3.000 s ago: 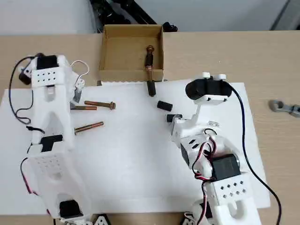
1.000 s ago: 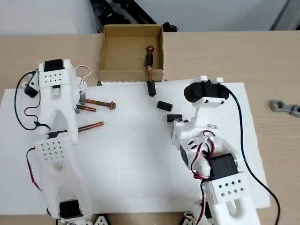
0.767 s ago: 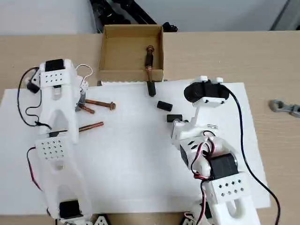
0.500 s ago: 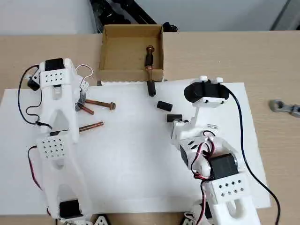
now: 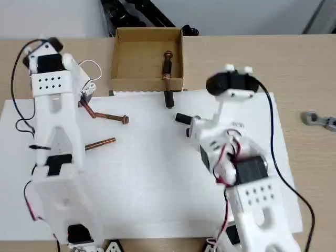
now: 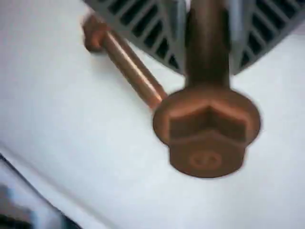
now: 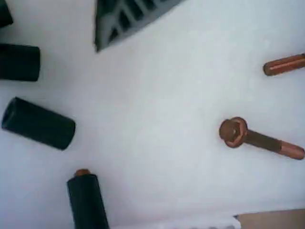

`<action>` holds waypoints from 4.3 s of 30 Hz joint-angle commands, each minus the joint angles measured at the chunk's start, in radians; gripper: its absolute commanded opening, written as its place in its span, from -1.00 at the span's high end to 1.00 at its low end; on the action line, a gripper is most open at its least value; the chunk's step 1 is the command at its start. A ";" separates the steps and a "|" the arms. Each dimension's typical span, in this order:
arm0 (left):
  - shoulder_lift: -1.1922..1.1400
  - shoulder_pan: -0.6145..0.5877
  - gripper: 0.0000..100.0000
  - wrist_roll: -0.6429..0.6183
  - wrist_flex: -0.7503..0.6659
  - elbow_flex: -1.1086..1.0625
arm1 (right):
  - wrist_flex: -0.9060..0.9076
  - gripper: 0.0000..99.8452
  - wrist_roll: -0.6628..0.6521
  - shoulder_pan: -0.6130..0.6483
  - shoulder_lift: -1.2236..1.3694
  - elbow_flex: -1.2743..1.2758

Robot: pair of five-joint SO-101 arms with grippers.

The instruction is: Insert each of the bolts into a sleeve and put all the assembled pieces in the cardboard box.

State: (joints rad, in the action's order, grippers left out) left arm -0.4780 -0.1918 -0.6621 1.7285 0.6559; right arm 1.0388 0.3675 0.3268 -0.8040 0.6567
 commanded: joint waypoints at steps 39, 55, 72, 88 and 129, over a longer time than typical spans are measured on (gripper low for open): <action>1.053 0.006 0.99 0.411 -0.041 -0.565 | 0.591 0.63 -0.954 -0.008 1.227 -1.218; 1.231 0.006 0.99 0.491 -0.040 -0.568 | 0.544 0.62 -1.046 0.036 1.319 -1.220; 1.234 0.006 0.99 0.491 -0.040 -0.568 | 0.455 0.62 -1.088 0.033 1.399 -1.218; 1.231 0.011 0.99 0.491 -0.046 -0.568 | 0.371 0.62 -1.103 0.013 1.554 -1.221; 1.232 0.012 0.99 0.496 -0.054 -0.568 | 0.394 0.99 -0.559 0.042 1.259 -1.240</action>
State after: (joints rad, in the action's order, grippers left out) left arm 0.7403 -0.1887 -0.1741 1.7085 0.0836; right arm 1.4193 -0.2447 0.3728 0.5754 -0.5585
